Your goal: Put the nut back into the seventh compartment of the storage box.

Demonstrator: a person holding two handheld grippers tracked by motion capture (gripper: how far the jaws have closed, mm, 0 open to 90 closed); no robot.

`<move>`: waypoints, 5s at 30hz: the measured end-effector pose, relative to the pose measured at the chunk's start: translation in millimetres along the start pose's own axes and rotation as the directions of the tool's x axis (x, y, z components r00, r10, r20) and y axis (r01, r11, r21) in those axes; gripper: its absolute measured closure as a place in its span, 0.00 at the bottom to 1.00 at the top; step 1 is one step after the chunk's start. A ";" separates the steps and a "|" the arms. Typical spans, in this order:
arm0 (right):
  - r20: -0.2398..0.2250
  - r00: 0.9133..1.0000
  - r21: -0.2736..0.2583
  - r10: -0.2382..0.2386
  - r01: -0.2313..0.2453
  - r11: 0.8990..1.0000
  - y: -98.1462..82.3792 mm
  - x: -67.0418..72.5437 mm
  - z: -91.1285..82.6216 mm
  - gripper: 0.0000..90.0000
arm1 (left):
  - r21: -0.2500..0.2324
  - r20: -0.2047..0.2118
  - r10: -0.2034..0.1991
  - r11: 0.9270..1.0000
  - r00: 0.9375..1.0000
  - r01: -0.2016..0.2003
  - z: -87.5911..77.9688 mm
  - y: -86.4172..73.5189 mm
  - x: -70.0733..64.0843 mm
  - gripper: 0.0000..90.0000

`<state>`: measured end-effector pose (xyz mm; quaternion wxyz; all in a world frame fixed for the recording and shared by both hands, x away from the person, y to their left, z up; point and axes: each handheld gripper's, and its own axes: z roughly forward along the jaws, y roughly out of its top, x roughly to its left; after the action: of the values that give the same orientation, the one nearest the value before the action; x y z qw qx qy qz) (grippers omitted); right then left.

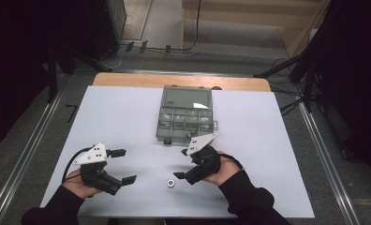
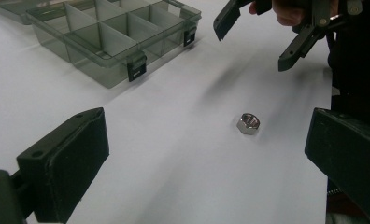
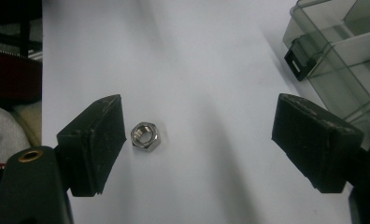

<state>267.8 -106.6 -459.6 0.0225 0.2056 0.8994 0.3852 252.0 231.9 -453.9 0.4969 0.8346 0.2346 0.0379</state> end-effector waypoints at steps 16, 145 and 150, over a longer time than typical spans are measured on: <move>-0.009 0.999 0.092 -0.034 0.035 0.995 3.1 8.0 15.6 0.26 | -0.008 0.014 0.000 1.000 1.000 0.000 -0.4 1.0 -3.4 0.00; 0.186 0.960 -0.043 0.208 -0.204 0.978 4.5 -108.4 -8.5 0.80 | 0.024 0.004 -0.004 1.000 1.000 0.004 5.8 0.5 2.7 0.00; 0.178 0.960 -0.054 0.218 -0.211 0.976 2.2 -110.2 -8.9 0.67 | 0.025 0.007 -0.005 1.000 1.000 0.005 6.1 0.3 2.4 0.00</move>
<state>367.6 -154.0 -464.8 0.0667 0.3359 0.8591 0.3804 256.0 227.9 -457.1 0.4876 0.8402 0.2353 0.0307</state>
